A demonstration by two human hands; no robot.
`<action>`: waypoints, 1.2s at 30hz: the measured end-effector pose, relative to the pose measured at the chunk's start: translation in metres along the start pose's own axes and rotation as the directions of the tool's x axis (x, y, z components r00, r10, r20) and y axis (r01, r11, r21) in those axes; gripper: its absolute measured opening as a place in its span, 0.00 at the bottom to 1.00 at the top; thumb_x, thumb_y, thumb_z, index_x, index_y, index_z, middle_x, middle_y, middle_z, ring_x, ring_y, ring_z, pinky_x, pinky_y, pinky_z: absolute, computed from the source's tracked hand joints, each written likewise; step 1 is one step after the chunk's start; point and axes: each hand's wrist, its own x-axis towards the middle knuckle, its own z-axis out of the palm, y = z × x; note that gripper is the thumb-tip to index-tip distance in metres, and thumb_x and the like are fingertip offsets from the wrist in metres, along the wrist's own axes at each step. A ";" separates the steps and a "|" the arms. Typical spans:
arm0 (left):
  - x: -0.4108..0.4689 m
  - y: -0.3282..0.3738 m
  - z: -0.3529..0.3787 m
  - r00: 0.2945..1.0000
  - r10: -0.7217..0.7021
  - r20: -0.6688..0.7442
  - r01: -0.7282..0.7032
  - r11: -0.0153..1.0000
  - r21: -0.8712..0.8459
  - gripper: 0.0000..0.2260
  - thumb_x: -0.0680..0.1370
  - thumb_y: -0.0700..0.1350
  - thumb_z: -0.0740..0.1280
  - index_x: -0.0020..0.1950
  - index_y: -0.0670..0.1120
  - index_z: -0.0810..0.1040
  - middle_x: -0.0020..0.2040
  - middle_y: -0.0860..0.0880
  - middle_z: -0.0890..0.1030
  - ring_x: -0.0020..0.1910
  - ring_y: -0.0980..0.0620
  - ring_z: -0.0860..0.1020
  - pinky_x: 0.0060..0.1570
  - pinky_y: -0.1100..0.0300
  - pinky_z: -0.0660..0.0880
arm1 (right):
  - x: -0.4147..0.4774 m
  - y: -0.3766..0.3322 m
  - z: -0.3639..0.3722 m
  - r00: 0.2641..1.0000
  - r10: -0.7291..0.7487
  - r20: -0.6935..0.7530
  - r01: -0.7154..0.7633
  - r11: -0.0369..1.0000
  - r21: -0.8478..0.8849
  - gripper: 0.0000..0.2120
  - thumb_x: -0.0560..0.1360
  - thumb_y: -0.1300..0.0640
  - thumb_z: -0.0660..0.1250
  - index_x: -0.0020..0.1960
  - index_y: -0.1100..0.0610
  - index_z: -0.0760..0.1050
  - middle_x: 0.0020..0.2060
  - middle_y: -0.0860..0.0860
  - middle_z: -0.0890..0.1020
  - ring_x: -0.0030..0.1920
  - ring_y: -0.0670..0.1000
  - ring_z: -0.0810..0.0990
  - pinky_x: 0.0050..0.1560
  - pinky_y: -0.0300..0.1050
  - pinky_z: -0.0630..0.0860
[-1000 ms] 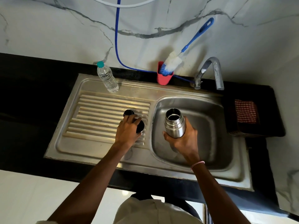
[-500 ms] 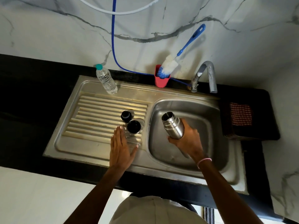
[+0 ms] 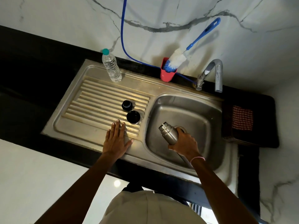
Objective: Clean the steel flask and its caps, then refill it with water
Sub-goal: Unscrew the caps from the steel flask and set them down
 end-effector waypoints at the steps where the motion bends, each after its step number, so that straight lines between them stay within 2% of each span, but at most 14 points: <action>1: 0.000 0.000 0.000 1.000 0.002 0.004 -0.002 1.000 -0.002 0.45 0.79 0.70 0.57 0.84 0.47 0.40 0.84 0.43 0.39 0.82 0.42 0.40 0.80 0.44 0.45 | -0.001 0.000 0.000 1.000 0.005 0.011 -0.004 1.000 -0.028 0.40 0.56 0.40 0.76 0.66 0.43 0.68 0.57 0.47 0.79 0.51 0.53 0.80 0.52 0.52 0.81; 5: 0.000 -0.002 0.000 1.000 0.005 0.007 -0.005 1.000 0.002 0.45 0.78 0.70 0.57 0.84 0.48 0.40 0.84 0.44 0.38 0.82 0.43 0.39 0.80 0.45 0.44 | 0.000 0.002 -0.001 0.998 0.024 0.051 -0.018 0.993 -0.115 0.45 0.59 0.39 0.77 0.72 0.44 0.64 0.59 0.50 0.80 0.54 0.55 0.80 0.56 0.54 0.80; 10: 0.000 0.000 0.001 1.000 0.007 0.010 -0.006 1.000 -0.005 0.45 0.78 0.69 0.59 0.84 0.48 0.40 0.84 0.43 0.38 0.82 0.42 0.39 0.80 0.45 0.44 | 0.001 0.005 -0.007 0.997 0.027 0.071 -0.013 0.980 -0.200 0.46 0.62 0.39 0.78 0.75 0.44 0.63 0.60 0.52 0.79 0.56 0.58 0.80 0.56 0.53 0.77; 15: 0.000 -0.001 0.002 1.000 0.012 0.006 -0.012 1.000 0.007 0.45 0.79 0.69 0.59 0.84 0.47 0.41 0.84 0.42 0.39 0.82 0.41 0.40 0.80 0.43 0.46 | 0.003 0.004 -0.012 0.994 0.037 0.098 -0.008 0.959 -0.285 0.46 0.59 0.34 0.77 0.72 0.44 0.65 0.58 0.52 0.81 0.55 0.58 0.81 0.56 0.54 0.79; 18: 0.001 -0.002 0.004 1.000 0.017 -0.003 -0.017 1.000 -0.010 0.44 0.79 0.68 0.60 0.84 0.47 0.43 0.84 0.42 0.40 0.82 0.40 0.41 0.79 0.43 0.47 | 0.003 0.002 -0.015 0.995 0.036 0.095 -0.006 0.956 -0.295 0.45 0.60 0.35 0.77 0.72 0.44 0.65 0.58 0.52 0.81 0.56 0.57 0.80 0.57 0.54 0.78; 31: 0.000 0.000 0.003 1.000 0.005 0.027 -0.005 1.000 -0.006 0.44 0.80 0.68 0.58 0.84 0.47 0.39 0.83 0.42 0.36 0.82 0.41 0.37 0.79 0.45 0.42 | 0.001 0.001 -0.022 0.993 0.012 0.116 0.032 0.928 -0.372 0.43 0.61 0.38 0.79 0.72 0.46 0.67 0.57 0.51 0.81 0.54 0.55 0.81 0.55 0.51 0.77; 36: 0.000 0.001 0.003 1.000 0.003 0.022 -0.003 1.000 -0.008 0.44 0.80 0.68 0.58 0.84 0.47 0.39 0.83 0.42 0.37 0.82 0.41 0.38 0.80 0.44 0.43 | 0.004 -0.001 -0.029 0.990 0.017 0.139 0.043 0.910 -0.411 0.43 0.61 0.39 0.79 0.72 0.47 0.67 0.58 0.52 0.81 0.55 0.56 0.81 0.55 0.51 0.78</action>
